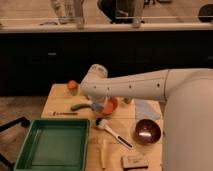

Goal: Place sponge in purple bowl

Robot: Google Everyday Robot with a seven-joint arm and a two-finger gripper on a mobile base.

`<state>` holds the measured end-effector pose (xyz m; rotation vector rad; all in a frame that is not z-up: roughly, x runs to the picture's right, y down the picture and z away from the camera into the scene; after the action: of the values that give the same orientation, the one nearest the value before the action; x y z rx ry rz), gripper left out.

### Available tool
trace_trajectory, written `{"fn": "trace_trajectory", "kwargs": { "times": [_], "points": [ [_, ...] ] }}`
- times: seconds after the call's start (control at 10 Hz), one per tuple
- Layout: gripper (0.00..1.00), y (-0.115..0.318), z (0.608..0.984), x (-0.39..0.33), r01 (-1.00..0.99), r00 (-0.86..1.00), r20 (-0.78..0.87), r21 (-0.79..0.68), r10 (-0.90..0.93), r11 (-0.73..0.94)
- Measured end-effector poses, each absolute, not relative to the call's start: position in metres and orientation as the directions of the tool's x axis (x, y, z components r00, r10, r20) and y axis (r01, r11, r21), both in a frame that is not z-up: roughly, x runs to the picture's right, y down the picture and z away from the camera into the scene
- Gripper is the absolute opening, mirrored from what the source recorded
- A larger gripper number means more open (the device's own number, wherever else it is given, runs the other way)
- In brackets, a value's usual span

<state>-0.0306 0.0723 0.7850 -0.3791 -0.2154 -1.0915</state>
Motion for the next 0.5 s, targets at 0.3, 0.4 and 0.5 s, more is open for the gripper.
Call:
{"fn": "trace_trajectory", "kwargs": {
  "times": [0.3, 0.4, 0.5],
  "points": [
    [0.00, 0.074, 0.770, 0.014, 0.855, 0.516, 0.312, -0.231, -0.797, 0.464],
    [0.00, 0.075, 0.763, 0.036, 0.836, 0.546, 0.292, -0.247, -0.785, 0.490],
    [0.00, 0.076, 0.758, 0.051, 0.821, 0.568, 0.277, -0.260, -0.775, 0.509]
  ]
}}
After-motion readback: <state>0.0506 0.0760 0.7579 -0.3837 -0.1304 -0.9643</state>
